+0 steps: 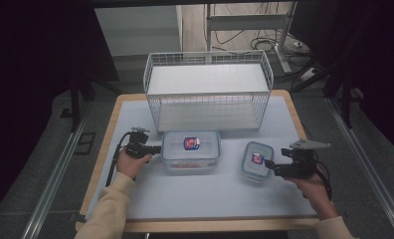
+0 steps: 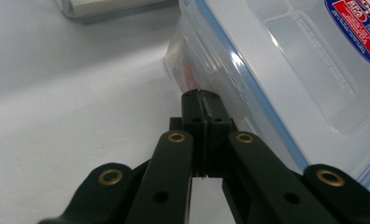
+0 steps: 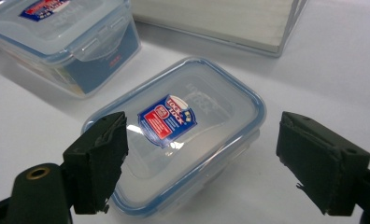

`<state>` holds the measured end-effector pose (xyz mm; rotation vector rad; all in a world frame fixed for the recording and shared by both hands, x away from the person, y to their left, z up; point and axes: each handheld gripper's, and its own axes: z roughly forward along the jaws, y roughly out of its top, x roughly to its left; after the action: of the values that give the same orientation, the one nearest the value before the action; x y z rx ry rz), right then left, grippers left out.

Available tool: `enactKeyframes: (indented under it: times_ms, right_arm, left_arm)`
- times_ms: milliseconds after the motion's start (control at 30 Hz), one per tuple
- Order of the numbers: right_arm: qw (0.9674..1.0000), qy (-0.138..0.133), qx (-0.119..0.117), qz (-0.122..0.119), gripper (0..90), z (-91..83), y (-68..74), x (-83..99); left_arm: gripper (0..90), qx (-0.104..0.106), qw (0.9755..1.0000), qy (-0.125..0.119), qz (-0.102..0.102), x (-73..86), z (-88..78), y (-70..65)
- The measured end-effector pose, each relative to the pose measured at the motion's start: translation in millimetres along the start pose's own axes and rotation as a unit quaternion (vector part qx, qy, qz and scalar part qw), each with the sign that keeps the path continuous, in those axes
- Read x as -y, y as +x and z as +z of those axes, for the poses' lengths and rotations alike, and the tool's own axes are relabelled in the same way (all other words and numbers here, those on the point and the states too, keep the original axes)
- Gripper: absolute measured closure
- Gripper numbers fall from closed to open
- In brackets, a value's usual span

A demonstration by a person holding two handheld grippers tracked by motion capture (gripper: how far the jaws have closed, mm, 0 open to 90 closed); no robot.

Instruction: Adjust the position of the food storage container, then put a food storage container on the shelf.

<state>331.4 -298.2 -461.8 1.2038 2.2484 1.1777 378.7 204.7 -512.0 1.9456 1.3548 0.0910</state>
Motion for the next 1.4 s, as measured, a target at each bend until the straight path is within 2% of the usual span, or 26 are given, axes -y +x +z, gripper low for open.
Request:
enactKeyframes:
  times_ms: [100,133,167,200,300,400,433,467,500,533,633,700,767,933,1000,1067,1100,1200,1333,1367,1400]
  right_arm:
    - [0.9999,-0.009,-0.008,0.004,16.1,-0.5,2.1,-1.2]
    - [0.9998,-0.013,-0.012,0.004,16.1,-0.6,3.1,-1.8]
    - [0.9998,-0.013,-0.012,0.004,16.1,-0.6,3.1,-1.8]
    - [0.9995,-0.019,-0.023,0.007,15.9,-0.6,5.6,-4.0]
    - [0.9993,-0.021,-0.029,0.009,15.7,0.1,8.4,-7.1]
    - [0.9988,-0.022,-0.042,0.014,15.7,2.7,12.4,-11.2]
    - [0.9986,-0.021,-0.047,0.013,15.7,5.7,15.4,-13.4]
    - [0.9986,-0.021,-0.047,0.013,15.7,5.7,15.4,-13.4]
    - [0.9984,-0.015,-0.053,0.009,15.7,8.9,18.9,-15.4]
    - [0.9984,-0.015,-0.053,0.009,15.7,8.9,18.9,-15.4]
    - [0.998,-0.004,-0.062,0.001,14.8,13.4,25.3,-19.6]
    - [0.9975,0.002,-0.07,0.004,14.1,16.3,30.0,-23.5]
    - [0.9966,0.007,-0.082,0.009,13.8,20.3,35.4,-28.9]
    - [0.9946,0.014,-0.102,0.01,12.9,35.2,51.4,-42.6]
    - [0.9924,0.025,-0.119,0.015,12.5,49.4,60.9,-54.4]
    - [0.9912,0.034,-0.127,0.019,12.2,59.0,65.5,-61.6]
    - [0.9912,0.034,-0.127,0.019,12.2,59.0,65.5,-61.6]
    - [0.9887,0.051,-0.137,0.03,11.9,77.7,70.0,-72.1]
    - [0.9854,0.079,-0.14,0.056,11.8,100.8,70.6,-77.9]
    - [0.9838,0.088,-0.14,0.069,11.8,111.6,70.1,-78.7]
    - [0.9838,0.088,-0.14,0.069,11.8,111.6,70.1,-78.7]
  left_arm:
    - [90.0,0.004,0.9999,-0.009,-0.003,1.2,-4.5,2.0]
    - [90.0,-0.001,0.9998,-0.018,-0.002,4.1,-12.7,2.7]
    - [90.0,-0.001,0.9998,-0.018,-0.002,4.1,-12.7,2.7]
    - [90.0,-0.002,0.9997,-0.025,-0.002,5.9,-17.6,2.7]
    - [90.0,-0.003,0.9991,-0.042,0.002,10.8,-31.2,0.4]
    - [84.5,0.0,0.9984,-0.056,0.008,14.8,-38.9,-3.4]
    - [76.9,0.001,0.9981,-0.061,0.009,15.6,-40.6,-4.4]
    - [76.9,-0.002,0.998,-0.063,0.009,15.6,-42.6,-5.4]
    - [57.1,-0.002,0.9977,-0.067,0.008,15.3,-43.9,-5.9]
    - [57.1,0.002,0.9978,-0.066,0.006,14.6,-45.2,-5.8]
    - [30.4,0.031,0.9978,-0.057,-0.014,10.1,-44.5,-2.2]
    - [22.1,0.045,0.9968,-0.06,-0.028,7.9,-41.9,-0.8]
    - [17.1,0.051,0.9968,-0.053,-0.032,6.0,-38.8,-0.5]
    - [14.9,0.086,0.994,-0.047,-0.049,-1.8,-26.4,1.2]
    - [14.5,0.102,0.9925,-0.035,-0.057,-7.0,-14.7,0.6]
    - [14.8,0.111,0.9915,-0.027,-0.061,-8.4,-7.9,0.9]
    - [14.8,0.111,0.9915,-0.027,-0.061,-8.4,-7.9,0.9]
    - [14.8,0.121,0.9904,-0.013,-0.064,-8.1,-1.5,2.6]
    - [15.3,0.123,0.9901,-0.007,-0.066,-8.0,2.3,2.3]
    - [15.6,0.124,0.9901,-0.006,-0.066,-7.9,3.3,2.3]
    - [15.6,0.126,0.9897,-0.006,-0.067,-7.8,4.0,2.5]
